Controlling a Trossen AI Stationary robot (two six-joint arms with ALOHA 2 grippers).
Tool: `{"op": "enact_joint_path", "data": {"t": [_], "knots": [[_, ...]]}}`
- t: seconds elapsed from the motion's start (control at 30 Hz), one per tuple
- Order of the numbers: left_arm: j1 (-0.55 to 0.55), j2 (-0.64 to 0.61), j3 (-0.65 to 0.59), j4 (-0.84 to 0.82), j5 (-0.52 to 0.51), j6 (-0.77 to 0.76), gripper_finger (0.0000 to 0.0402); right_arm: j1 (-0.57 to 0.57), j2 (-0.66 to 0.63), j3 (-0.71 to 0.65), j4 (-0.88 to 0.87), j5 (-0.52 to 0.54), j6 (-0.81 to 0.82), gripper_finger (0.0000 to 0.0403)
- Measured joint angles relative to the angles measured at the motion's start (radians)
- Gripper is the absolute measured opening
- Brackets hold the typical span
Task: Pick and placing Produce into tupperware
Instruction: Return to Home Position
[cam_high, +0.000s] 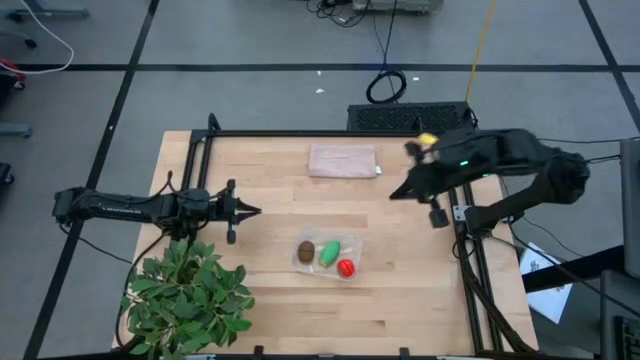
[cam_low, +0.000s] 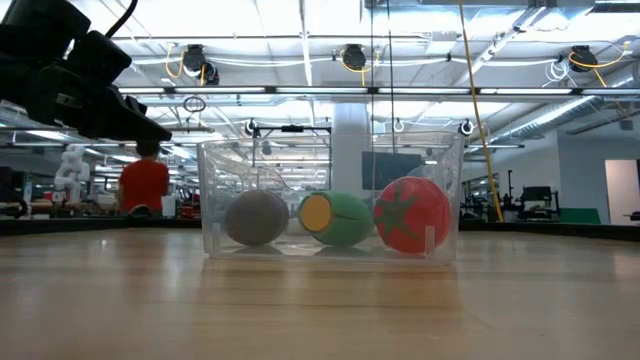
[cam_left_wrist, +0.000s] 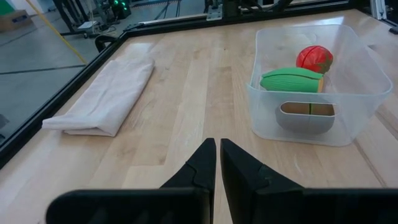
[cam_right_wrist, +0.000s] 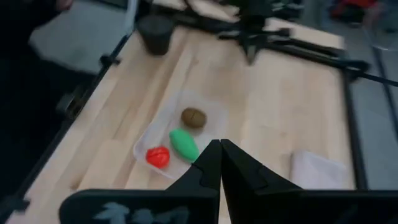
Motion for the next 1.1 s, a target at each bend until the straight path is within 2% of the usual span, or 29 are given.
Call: {"op": "enact_joint_path", "data": {"t": [0.6, 0.87, 1.1], "knots": [[0.000, 0.000, 0.000, 0.000, 0.000, -0.002, 0.0028, 0.002, -0.349, -0.014, -0.066, 0.076, 0.220, 0.0000], [0.000, 0.000, 0.000, 0.000, 0.000, -0.003, 0.0028, 0.001, -0.540, -0.148, -0.036, 0.180, 0.250, 0.0000], [0.000, 0.000, 0.000, 0.000, -0.001, -0.007, 0.0028, 0.001, -0.730, -0.326, 0.074, 0.182, 0.245, 0.0000]]}}
